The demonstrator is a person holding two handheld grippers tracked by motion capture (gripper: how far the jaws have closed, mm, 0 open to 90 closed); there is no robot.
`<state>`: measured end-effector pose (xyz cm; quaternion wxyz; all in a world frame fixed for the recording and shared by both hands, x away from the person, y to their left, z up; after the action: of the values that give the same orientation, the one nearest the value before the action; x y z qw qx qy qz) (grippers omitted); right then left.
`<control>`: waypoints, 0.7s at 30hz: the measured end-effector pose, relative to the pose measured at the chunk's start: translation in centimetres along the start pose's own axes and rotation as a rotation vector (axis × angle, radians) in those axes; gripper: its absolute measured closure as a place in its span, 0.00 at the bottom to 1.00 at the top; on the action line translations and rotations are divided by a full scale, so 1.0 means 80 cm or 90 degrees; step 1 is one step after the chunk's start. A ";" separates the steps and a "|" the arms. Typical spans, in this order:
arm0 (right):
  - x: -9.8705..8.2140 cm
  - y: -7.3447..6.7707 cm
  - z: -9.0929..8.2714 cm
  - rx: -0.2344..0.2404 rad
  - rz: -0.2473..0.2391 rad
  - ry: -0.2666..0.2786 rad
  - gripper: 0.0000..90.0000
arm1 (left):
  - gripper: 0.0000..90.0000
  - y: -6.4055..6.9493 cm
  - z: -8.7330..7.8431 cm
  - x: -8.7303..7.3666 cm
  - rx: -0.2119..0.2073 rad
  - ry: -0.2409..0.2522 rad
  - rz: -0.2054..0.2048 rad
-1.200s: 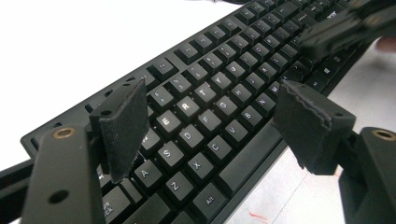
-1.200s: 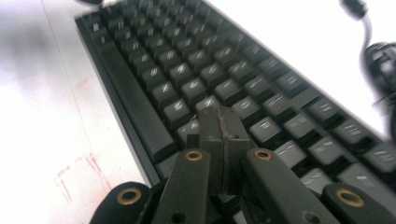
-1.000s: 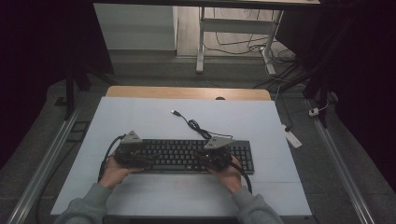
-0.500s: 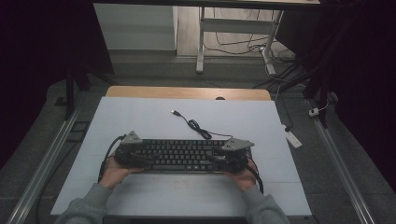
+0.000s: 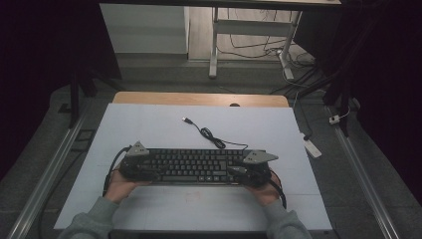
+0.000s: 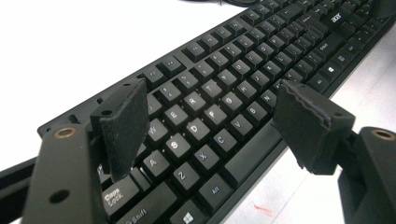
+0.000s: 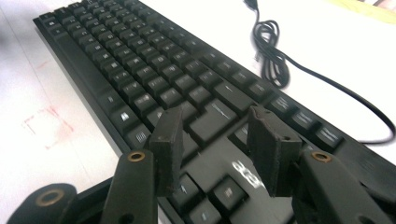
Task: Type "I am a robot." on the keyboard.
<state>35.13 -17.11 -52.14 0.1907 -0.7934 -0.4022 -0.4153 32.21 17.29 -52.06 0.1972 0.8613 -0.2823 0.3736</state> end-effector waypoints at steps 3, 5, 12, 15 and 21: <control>-0.009 0.005 -0.010 -0.009 0.003 0.000 0.62 | 0.30 0.000 -0.005 -0.005 0.006 0.004 -0.002; -0.015 0.009 -0.017 -0.015 0.005 -0.001 0.62 | 0.30 0.000 -0.009 -0.009 0.009 0.009 -0.005; -0.036 0.020 -0.045 -0.034 0.023 0.007 0.61 | 0.30 0.003 -0.021 -0.023 0.013 0.015 -0.006; -0.043 0.023 -0.054 -0.045 0.023 0.007 0.61 | 0.30 0.004 -0.027 -0.030 0.016 0.018 -0.004; -0.057 0.028 -0.072 -0.049 0.026 0.009 0.60 | 0.31 0.002 -0.042 -0.049 0.023 0.025 -0.010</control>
<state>32.45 -24.34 -52.42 0.1718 -0.8051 -0.3681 -0.4322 28.06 20.35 -52.83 0.1898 0.8595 -0.2652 0.3937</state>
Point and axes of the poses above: each handheld gripper's, and its own axes: z roughly forward along the jaws, x roughly out of its top, y roughly to its right, the point moved 4 cm from there along z, roughly forward along the jaws, and after that the axes turned 1 degree about -y, right-handed, at the moved point
